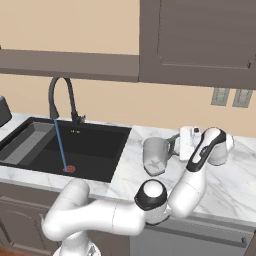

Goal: Turn on the sink faucet and place the jug under the water for a few seconds to fill it up.

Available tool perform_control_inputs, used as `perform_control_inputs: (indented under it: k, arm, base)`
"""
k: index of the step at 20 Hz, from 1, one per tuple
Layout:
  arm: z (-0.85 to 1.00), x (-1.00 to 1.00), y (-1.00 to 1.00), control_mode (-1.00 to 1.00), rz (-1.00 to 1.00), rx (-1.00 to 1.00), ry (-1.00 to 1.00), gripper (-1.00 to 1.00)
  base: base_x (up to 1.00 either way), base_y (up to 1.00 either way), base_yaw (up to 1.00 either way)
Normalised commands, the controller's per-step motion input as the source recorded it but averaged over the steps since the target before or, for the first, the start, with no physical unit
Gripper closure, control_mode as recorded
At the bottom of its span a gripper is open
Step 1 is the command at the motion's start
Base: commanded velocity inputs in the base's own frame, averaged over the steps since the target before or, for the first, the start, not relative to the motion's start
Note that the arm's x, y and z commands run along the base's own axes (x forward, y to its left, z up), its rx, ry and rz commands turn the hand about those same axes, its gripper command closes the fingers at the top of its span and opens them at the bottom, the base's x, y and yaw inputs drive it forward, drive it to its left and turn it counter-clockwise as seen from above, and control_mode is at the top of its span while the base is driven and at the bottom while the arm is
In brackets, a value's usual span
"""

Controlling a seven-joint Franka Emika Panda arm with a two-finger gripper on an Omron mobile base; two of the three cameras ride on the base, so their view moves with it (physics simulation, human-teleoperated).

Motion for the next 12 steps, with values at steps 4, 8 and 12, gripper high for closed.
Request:
perform_control_inputs:
  k: [4, 8, 12]
  arm:
    - [0.0, 0.0, 0.09, -1.0, 0.08, -0.02, 0.0, -1.0]
    - [-0.02, -0.05, 0.08, -1.0, 0.07, -0.02, 0.0, -1.0]
    - [-0.05, -0.03, 0.13, -1.0, 0.06, -0.03, 0.0, -1.0]
  base:
    - [0.0, 0.0, 0.0]
    - [0.0, 0.0, 0.0]
    - [0.0, 0.0, 0.0]
